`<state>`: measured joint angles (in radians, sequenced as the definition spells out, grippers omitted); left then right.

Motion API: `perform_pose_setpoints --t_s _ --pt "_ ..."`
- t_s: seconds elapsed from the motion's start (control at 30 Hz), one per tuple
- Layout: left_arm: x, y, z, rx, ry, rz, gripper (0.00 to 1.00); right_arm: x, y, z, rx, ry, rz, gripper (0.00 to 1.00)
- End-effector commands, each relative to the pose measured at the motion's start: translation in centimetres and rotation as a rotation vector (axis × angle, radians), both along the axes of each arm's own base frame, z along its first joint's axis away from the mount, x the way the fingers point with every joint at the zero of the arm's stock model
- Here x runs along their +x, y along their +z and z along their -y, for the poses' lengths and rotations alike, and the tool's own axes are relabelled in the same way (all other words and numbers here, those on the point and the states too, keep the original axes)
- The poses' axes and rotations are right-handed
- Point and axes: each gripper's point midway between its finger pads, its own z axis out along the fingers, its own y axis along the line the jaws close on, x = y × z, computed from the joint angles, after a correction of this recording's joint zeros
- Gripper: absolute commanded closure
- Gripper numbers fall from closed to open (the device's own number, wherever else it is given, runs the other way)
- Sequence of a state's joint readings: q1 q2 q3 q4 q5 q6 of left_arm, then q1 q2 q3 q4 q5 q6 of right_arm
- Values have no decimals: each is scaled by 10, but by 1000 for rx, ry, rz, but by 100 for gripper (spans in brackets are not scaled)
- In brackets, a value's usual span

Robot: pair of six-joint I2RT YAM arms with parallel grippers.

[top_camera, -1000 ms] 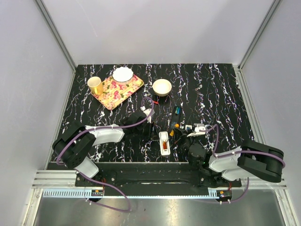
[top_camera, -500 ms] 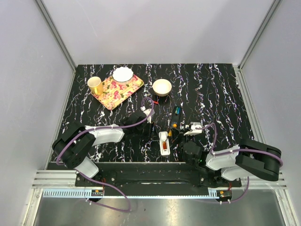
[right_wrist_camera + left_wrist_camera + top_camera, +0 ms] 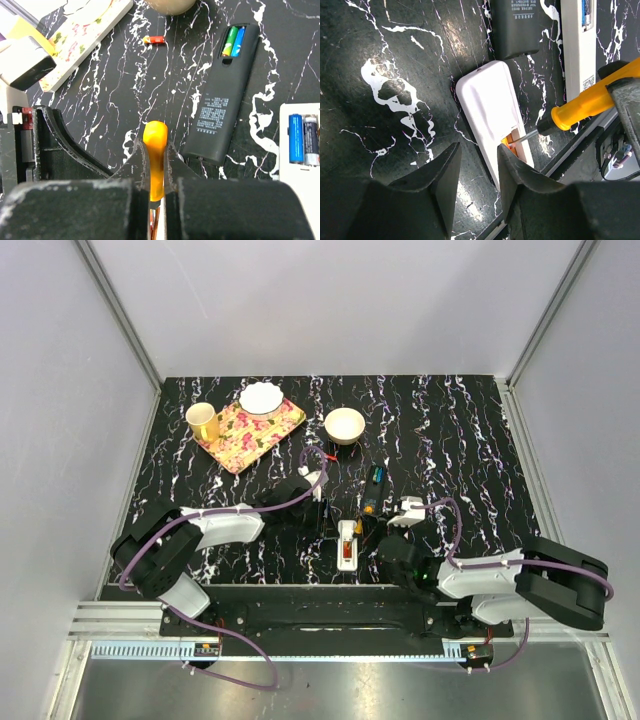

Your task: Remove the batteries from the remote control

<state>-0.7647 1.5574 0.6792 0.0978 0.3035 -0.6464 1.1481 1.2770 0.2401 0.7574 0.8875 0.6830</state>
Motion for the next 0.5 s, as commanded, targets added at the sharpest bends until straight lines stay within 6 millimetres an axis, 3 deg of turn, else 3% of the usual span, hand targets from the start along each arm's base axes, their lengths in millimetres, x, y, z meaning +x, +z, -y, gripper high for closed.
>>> perform_pose_setpoints --t_s 0.0,0.3,0.47 --pt "2 15 5 -50 7 8 61 -7 -6 -1 88 -16 -72 100" --pt "-30 -11 14 -24 -28 -74 66 -8 -25 7 189 -77 -113 100" --pt "-43 -22 14 -32 -18 -112 67 -4 -30 23 224 -170 -104 100"
